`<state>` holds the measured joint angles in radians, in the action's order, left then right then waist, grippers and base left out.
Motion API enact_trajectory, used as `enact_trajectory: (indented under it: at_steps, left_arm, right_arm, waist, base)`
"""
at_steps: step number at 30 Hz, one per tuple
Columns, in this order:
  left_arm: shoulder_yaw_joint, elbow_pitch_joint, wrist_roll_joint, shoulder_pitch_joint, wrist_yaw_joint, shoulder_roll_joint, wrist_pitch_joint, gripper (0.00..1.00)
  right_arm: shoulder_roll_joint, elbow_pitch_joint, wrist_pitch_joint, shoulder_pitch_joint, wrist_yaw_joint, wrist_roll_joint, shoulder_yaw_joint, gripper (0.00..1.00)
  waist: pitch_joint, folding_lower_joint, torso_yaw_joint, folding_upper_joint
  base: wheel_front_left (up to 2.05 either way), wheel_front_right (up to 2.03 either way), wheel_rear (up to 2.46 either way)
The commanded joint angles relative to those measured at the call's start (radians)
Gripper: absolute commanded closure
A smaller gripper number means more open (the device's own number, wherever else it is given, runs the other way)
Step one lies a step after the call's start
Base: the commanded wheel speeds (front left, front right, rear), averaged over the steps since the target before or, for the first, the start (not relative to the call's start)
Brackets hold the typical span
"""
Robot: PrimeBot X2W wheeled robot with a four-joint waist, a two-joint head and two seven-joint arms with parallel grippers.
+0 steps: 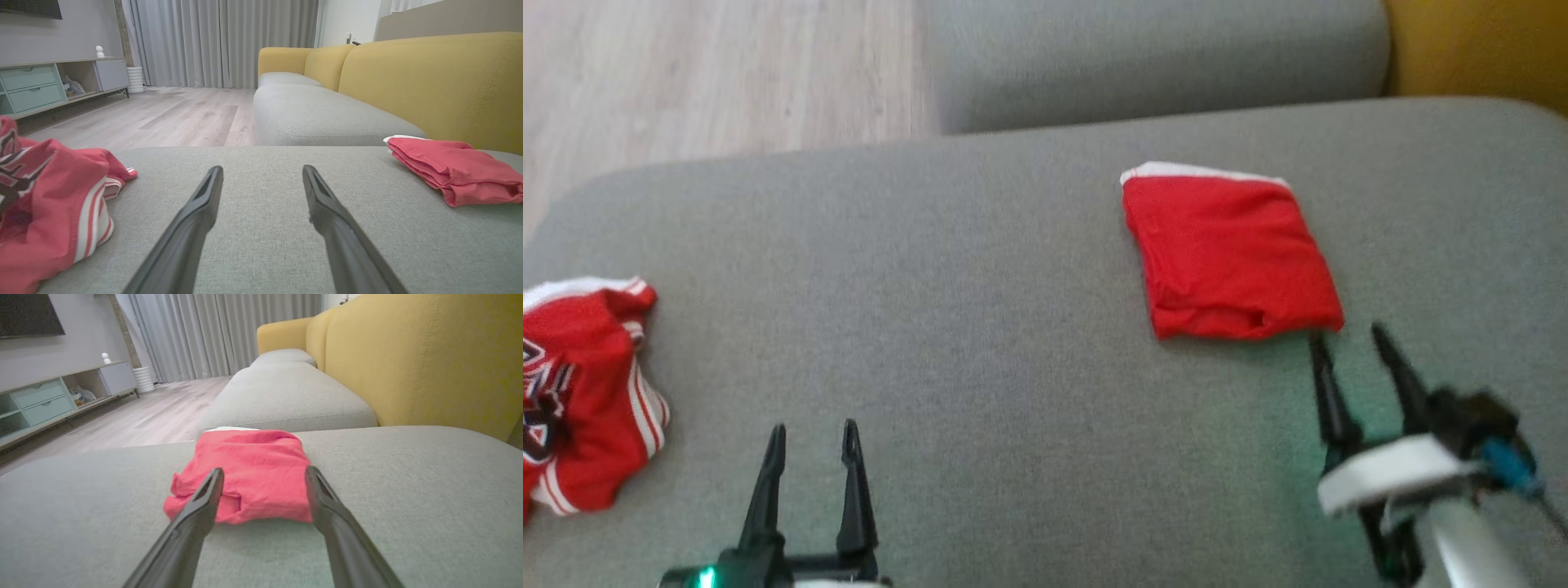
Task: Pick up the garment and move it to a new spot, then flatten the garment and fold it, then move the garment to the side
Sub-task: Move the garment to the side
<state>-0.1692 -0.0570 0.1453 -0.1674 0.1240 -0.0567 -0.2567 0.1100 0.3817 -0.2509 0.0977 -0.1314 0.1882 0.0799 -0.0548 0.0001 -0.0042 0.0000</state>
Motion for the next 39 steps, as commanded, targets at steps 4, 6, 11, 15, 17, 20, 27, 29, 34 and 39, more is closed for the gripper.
enact_trajectory:
  at_steps: [4,6,11,15,17,20,27,29,34,39]
  left_arm:
    - [0.009,0.037,-0.004,0.1,0.009,0.006,-0.005,0.0]
    - [0.004,0.038,-0.005,0.111,0.01,0.006,-0.005,0.0]
    - [-0.033,0.044,-0.017,0.157,0.016,0.006,-0.005,0.0]
    - [-0.059,0.045,-0.016,0.189,0.023,0.006,-0.005,0.0]
    - [-0.071,0.046,-0.012,0.202,0.027,0.006,-0.005,0.0]
    - [-0.084,0.045,-0.005,0.216,0.035,0.006,-0.005,0.0]
    - [-0.09,0.051,0.006,0.235,0.05,0.006,-0.005,0.0]
    - [-0.09,0.053,0.004,0.243,0.049,0.006,-0.005,0.0]
    - [-0.084,0.063,-0.005,0.275,0.044,0.006,-0.005,0.0]
    - [-0.081,0.07,-0.019,0.321,0.031,0.006,-0.005,0.0]
  right_arm:
    - [0.05,0.052,0.008,0.178,0.001,0.055,-0.006,0.0]
    - [0.059,0.071,0.024,0.209,0.001,0.066,-0.01,0.0]
    - [0.123,0.152,0.137,0.335,0.001,0.144,0.012,0.0]
    - [0.18,0.224,0.218,0.408,0.001,0.206,0.035,0.0]
    - [0.203,0.268,0.244,0.433,0.001,0.216,0.036,0.0]
    - [0.213,0.33,0.287,0.455,0.001,0.231,0.046,0.0]
    - [0.234,0.318,0.323,0.466,0.001,0.325,0.142,1.0]
    - [0.263,0.299,0.317,0.476,0.001,0.338,0.162,1.0]
    - [0.362,0.268,0.317,0.513,0.001,0.342,0.169,1.0]
    - [0.486,0.253,0.331,0.547,0.001,0.328,0.108,1.0]
  waist:
    - [-0.1,-0.0001,0.008,0.0]
    - [-0.113,-0.0001,0.011,0.0]
    - [-0.174,-0.0001,0.036,0.0]
    - [-0.21,-0.0001,0.06,0.0]
    - [-0.224,-0.0001,0.069,0.0]
    - [-0.24,-0.0001,0.078,0.0]
    - [-0.28,-0.0001,0.056,0.0]
    - [-0.297,-0.0001,0.041,0.0]
    - [-0.356,-0.0001,-0.008,0.0]
    - [-0.436,-0.0001,-0.049,0.0]
  base:
    - [0.0,0.0,0.0]
    - [0.0,0.0,0.0]
    - [0.0,0.0,0.0]
    - [0.0,0.0,0.0]
    - [0.0,0.0,0.0]
    - [0.0,0.0,0.0]
    - [0.0,0.0,0.0]
    - [0.0,0.0,0.0]
    - [0.0,0.0,0.0]
    - [0.0,0.0,0.0]
